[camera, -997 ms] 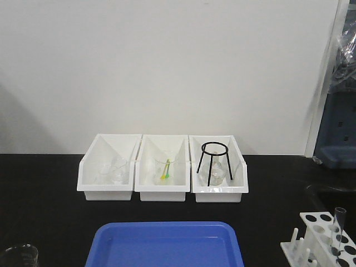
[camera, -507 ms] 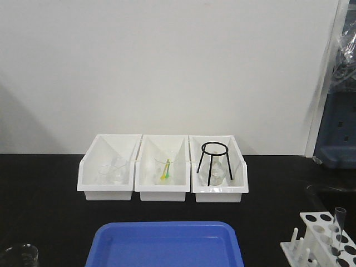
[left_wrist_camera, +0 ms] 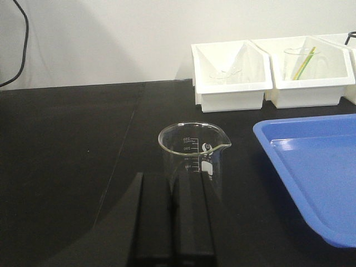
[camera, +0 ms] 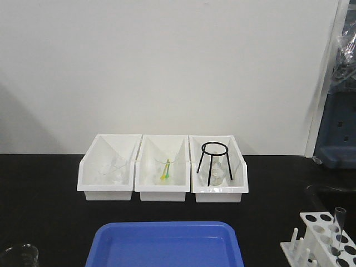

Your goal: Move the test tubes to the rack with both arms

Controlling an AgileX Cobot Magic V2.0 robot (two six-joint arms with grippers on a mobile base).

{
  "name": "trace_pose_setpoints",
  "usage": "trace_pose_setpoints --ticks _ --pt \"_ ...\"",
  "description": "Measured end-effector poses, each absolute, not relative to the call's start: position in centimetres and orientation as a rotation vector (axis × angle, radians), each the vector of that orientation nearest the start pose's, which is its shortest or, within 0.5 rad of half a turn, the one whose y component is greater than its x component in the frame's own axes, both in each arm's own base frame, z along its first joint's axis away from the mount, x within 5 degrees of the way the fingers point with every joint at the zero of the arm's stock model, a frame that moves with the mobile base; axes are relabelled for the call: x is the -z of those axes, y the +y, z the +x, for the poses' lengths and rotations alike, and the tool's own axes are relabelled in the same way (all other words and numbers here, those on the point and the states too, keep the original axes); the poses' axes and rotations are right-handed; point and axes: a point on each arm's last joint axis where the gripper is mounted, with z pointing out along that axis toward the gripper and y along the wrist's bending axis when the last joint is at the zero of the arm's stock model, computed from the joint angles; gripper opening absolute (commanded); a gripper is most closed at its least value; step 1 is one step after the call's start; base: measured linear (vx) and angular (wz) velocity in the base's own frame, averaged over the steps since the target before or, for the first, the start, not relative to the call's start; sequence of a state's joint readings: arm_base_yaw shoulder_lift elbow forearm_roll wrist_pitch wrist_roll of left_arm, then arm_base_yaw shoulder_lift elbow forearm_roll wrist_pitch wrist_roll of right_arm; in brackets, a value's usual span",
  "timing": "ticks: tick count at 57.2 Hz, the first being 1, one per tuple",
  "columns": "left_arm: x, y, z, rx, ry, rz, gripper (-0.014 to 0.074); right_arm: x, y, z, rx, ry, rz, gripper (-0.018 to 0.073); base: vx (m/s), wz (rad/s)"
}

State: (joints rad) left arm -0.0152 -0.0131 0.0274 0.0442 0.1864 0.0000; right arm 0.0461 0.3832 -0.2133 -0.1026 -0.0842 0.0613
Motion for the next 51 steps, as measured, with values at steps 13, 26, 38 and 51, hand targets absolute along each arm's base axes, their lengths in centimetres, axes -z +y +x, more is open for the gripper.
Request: trace_pose_setpoints --ticks 13,26,38,51 --pt "-18.8 0.0 5.6 -0.028 1.684 0.043 -0.0006 -20.8 0.4 6.2 -0.011 1.502 -0.071 -0.0012 0.00 0.00" --pt "-18.7 0.0 5.6 -0.028 1.691 0.043 -0.0006 -20.1 0.3 5.7 -0.005 1.526 -0.065 -0.0010 0.00 0.00" --pt "-18.7 0.0 5.6 -0.028 1.692 0.043 -0.0006 -19.9 0.2 5.7 -0.002 1.556 -0.064 -0.0008 0.00 0.00" --pt "-18.7 0.0 5.6 -0.028 1.692 0.043 -0.0006 -19.9 0.2 5.7 -0.002 1.556 -0.064 -0.0008 0.00 0.00"
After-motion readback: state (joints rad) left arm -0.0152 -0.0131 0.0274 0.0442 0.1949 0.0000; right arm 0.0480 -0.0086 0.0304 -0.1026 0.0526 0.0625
